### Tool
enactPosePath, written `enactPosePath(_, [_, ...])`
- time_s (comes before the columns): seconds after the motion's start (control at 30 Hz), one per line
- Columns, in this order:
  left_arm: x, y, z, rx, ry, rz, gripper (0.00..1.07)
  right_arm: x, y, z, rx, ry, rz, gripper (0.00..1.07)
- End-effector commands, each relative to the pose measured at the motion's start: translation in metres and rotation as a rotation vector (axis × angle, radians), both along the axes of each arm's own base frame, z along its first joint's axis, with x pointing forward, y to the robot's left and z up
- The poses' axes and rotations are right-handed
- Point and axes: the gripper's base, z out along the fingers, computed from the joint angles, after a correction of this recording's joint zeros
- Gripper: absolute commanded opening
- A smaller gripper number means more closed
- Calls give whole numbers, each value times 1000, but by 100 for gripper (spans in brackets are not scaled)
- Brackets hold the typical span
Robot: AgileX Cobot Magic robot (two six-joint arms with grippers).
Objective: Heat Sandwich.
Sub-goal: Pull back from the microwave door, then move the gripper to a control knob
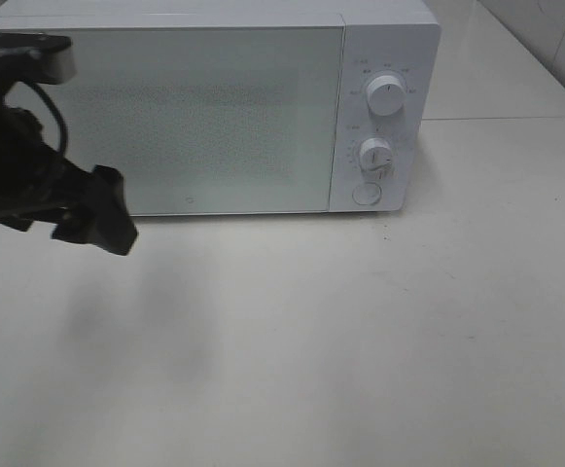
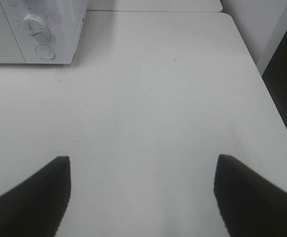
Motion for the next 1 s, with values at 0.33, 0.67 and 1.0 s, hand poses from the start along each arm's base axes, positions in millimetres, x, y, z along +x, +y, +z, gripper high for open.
enactPosePath(0.33, [-9, 86, 33, 6, 31, 296, 101, -4, 0, 0, 1, -33, -7, 76])
enactPosePath(0.67, [-40, 134, 41, 69, 4, 463, 101, -4, 0, 0, 1, -33, -7, 76])
enactPosePath(1.0, [-93, 136, 37, 88, -75, 477, 101, -4, 0, 0, 2, -33, -7, 76])
